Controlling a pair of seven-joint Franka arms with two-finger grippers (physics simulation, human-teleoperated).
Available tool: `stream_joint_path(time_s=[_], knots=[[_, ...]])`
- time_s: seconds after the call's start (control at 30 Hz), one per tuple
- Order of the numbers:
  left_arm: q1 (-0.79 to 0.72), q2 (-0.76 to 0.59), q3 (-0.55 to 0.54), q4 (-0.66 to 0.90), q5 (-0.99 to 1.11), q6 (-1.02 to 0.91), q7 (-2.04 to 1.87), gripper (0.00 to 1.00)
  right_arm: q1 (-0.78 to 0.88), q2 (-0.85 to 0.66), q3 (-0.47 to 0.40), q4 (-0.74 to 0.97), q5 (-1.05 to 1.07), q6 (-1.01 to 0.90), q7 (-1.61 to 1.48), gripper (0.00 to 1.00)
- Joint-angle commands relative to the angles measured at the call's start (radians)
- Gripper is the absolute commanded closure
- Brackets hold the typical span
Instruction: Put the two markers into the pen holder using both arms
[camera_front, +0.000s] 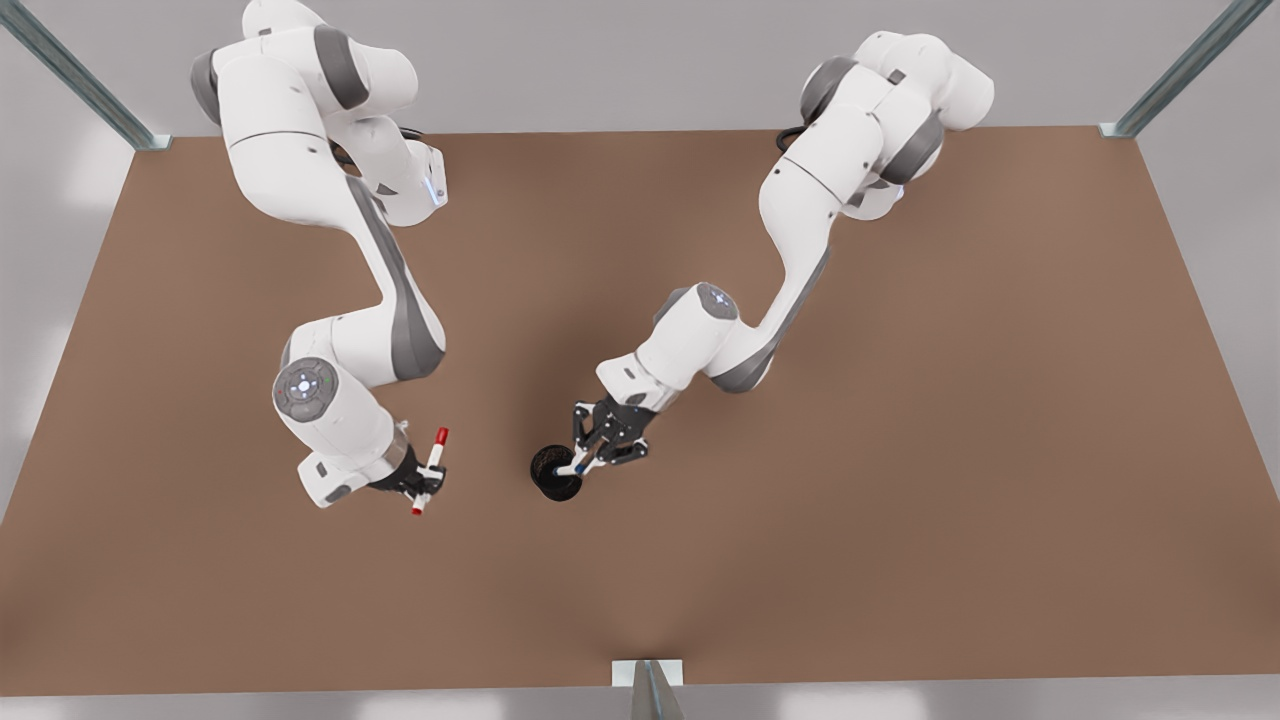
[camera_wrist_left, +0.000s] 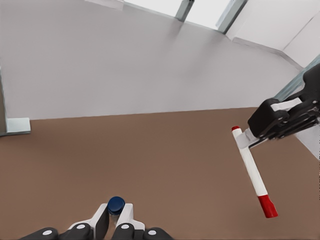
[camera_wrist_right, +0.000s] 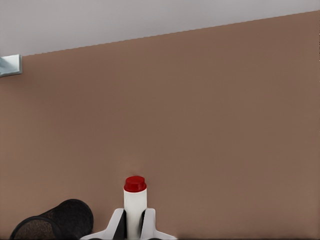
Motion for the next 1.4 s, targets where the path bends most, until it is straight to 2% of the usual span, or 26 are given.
stream_joint_path(time_s=[0.0,0.27,0.3,0.33,0.4,0.43,0.5,0.53,0.63,0.67,0.73,0.8,0.83,0.9,0.93,1.13,1.37], knots=[[-0.01,0.009,0.001,-0.003,0.015,0.077,0.019,0.79,0.0,-0.002,0.0,0.003,-0.01,-0.075,0.031,0.76],[-0.032,0.052,0.006,-0.056,0.097,0.077,0.024,0.79,-0.002,-0.002,0.0,0.006,-0.01,-0.076,0.027,0.76],[-0.027,0.052,0.006,-0.056,0.109,0.077,0.024,0.14,-0.002,-0.002,0.0,0.006,-0.01,-0.075,0.027,0.77],[-0.027,0.051,0.006,-0.054,0.109,0.077,0.019,0.0,-0.002,-0.002,0.0,0.006,-0.01,-0.075,0.025,0.77],[0.022,0.023,-0.01,-0.079,0.109,0.052,0.023,0.0,-0.002,-0.002,0.0,0.006,-0.01,-0.075,0.024,0.77],[0.085,-0.012,-0.049,-0.08,0.11,-0.035,0.027,0.0,-0.002,0.002,0.0,0.012,-0.01,-0.072,0.024,0.77],[0.345,-0.08,-0.256,-0.079,0.104,-0.319,0.055,0.0,0.001,-0.005,0.0,0.023,-0.008,-0.064,0.025,0.77],[0.456,-0.112,-0.316,-0.077,0.104,-0.496,0.053,0.0,0.007,-0.011,0.008,0.033,-0.007,-0.059,0.027,0.77],[0.645,-0.229,-0.313,-0.025,0.075,-1.076,0.049,0.0,0.012,-0.021,0.037,0.052,-0.011,-0.001,0.03,0.77],[0.706,-0.282,-0.31,-0.005,0.152,-1.248,0.047,0.0,0.013,-0.021,0.054,0.052,-0.011,0.04,0.031,0.77],[0.766,-0.356,-0.283,0.03,0.256,-1.417,0.045,0.0,0.014,-0.02,0.085,0.044,-0.082,0.178,0.033,0.76],[0.83,-0.454,-0.275,0.035,0.256,-1.459,0.05,0.0,0.041,-0.015,0.097,0.043,-0.097,0.286,0.041,0.76],[0.841,-0.526,-0.223,0.033,0.242,-1.486,0.076,0.0,0.052,-0.012,0.097,0.043,-0.099,0.315,0.047,0.76],[0.616,-0.649,0.078,-0.045,0.141,-1.482,0.18,0.0,0.086,-0.009,0.098,0.035,-0.151,0.347,0.11,0.76],[0.59,-0.68,0.108,-0.073,0.141,-1.476,0.202,0.0,0.095,0.001,0.098,0.036,-0.199,0.385,0.146,0.76],[0.579,-0.661,0.102,-0.079,0.153,-1.474,0.208,0.0,0.199,0.074,0.085,0.053,-0.32,0.494,0.346,0.76],[0.577,-0.632,0.102,-0.08,0.15,-1.474,0.204,0.0,0.204,0.121,0.085,0.036,-0.487,0.543,0.453,0.76]])
